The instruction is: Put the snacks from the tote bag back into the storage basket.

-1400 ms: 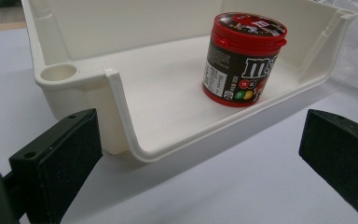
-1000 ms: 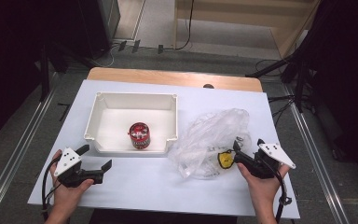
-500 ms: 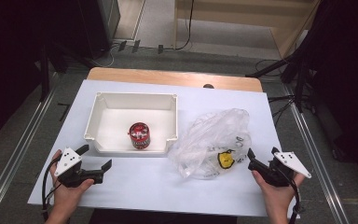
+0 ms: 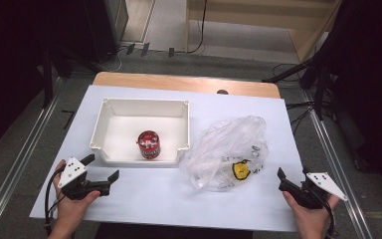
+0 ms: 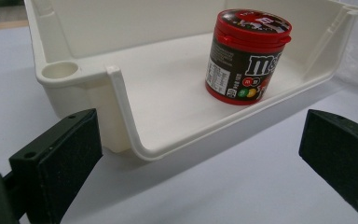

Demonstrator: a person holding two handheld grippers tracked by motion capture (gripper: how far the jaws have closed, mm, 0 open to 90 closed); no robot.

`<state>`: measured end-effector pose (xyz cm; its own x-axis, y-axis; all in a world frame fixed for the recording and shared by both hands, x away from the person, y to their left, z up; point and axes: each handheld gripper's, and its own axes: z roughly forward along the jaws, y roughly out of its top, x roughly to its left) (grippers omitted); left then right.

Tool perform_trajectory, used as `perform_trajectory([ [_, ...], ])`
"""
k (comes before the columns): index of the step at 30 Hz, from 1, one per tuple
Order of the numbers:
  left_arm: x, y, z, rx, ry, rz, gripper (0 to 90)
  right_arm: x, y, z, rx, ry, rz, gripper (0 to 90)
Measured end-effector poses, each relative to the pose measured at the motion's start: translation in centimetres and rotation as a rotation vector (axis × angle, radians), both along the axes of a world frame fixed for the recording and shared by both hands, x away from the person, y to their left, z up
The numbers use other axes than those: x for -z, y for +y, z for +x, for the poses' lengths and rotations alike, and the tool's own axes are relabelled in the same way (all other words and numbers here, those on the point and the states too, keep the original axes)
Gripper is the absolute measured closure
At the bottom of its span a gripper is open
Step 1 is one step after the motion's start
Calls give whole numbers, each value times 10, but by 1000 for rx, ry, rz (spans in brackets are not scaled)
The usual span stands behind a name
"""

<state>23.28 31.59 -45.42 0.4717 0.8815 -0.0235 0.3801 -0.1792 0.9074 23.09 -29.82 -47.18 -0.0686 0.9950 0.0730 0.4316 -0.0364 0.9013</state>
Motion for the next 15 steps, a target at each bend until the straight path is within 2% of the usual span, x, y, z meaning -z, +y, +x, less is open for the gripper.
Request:
perform_trajectory([
  [2,0,0,0,0,0,-1,0,3,-6,-2,-10,15,28,153],
  [6,0,0,0,-4,0,1,0,5,-11,-4,-12,20,26,153],
  [9,0,0,0,-5,0,1,0,5,-16,-7,9,7,-6,158],
  [13,0,0,1,-1,-1,-1,0,8,-26,-9,34,7,45,165],
  [15,0,0,1,0,0,2,0,10,-25,-8,33,12,45,166],
])
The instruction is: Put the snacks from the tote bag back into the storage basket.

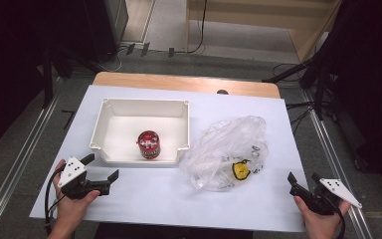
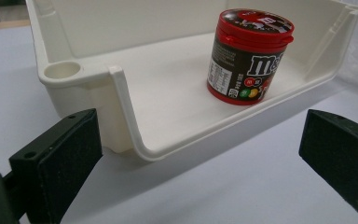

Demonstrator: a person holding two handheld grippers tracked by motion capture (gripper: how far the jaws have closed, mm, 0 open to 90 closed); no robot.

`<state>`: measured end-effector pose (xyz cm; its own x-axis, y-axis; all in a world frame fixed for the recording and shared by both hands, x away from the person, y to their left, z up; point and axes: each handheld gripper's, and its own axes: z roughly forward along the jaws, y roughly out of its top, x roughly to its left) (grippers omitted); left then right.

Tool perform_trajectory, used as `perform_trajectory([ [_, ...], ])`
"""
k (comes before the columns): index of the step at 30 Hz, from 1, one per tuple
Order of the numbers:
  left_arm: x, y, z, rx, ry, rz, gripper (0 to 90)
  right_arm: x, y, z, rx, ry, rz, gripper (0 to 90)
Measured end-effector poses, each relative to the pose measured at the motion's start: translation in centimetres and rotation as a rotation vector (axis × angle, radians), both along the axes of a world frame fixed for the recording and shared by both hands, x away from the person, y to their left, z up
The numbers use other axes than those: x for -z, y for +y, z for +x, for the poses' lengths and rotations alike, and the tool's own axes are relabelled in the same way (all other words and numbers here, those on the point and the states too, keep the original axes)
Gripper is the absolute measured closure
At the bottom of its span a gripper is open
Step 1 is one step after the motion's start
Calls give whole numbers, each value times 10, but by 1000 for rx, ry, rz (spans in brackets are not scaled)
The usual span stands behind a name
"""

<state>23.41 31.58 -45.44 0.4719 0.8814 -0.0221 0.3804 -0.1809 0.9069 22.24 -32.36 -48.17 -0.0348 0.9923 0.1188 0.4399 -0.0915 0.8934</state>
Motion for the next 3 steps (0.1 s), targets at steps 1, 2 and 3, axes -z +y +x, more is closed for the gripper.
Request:
perform_trajectory([
  [1,0,0,0,1,1,2,0,1,1,1,-6,1,-7,166],
  [2,0,0,0,1,1,2,0,1,2,1,-5,4,-3,166],
  [3,0,0,0,2,1,1,0,1,3,1,-6,4,-6,166],
])
